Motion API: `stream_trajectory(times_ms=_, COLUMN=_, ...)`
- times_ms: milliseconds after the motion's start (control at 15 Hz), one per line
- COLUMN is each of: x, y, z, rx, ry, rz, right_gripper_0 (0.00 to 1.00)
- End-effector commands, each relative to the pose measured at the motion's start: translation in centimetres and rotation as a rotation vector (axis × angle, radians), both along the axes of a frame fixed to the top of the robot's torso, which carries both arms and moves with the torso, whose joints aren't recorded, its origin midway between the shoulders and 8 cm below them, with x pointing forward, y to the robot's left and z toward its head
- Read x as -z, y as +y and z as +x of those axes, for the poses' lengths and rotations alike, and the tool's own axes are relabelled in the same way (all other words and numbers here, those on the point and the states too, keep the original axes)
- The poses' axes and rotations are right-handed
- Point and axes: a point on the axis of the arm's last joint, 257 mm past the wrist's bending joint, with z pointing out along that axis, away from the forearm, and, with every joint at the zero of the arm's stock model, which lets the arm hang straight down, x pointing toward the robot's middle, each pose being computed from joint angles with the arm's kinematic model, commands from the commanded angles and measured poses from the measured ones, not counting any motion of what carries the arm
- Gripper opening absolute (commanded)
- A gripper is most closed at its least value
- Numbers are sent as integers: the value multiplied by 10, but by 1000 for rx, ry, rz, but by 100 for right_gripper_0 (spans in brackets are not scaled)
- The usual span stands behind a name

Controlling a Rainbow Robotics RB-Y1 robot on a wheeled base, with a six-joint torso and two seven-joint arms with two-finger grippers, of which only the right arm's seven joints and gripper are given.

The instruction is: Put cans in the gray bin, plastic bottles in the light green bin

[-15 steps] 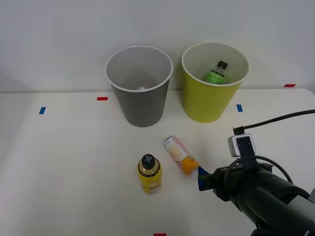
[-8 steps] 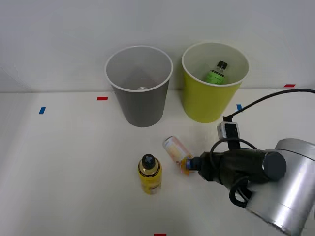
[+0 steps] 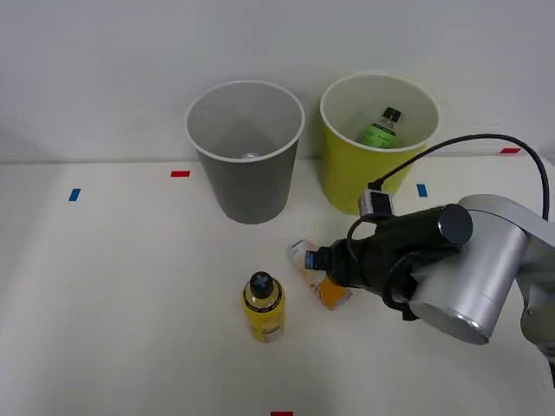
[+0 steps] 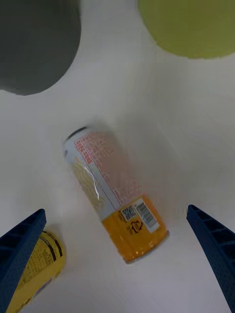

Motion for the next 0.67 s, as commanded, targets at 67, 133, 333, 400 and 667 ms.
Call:
stream_trajectory(times_ms=67, x=5, y=4, z=27, rx=-171, ry=-84, rz=-176, right_gripper_0=100)
stream_trajectory(times_ms=133, x=7, y=8, z=33, rx=-238, ry=-103, rz=-236, right_gripper_0=100)
stream_trajectory(times_ms=333, x=18, y=13, z=36, rx=-294, ry=-68, rz=-278, right_gripper_0=100)
stream_trajectory(times_ms=400, x=19, y=15, z=36, rx=-299, ry=-43, rz=-267, right_gripper_0=100)
stream_trajectory(times_ms=667, x=18, y=22, z=32, rx=-319, ry=-12, rz=-245, right_gripper_0=100)
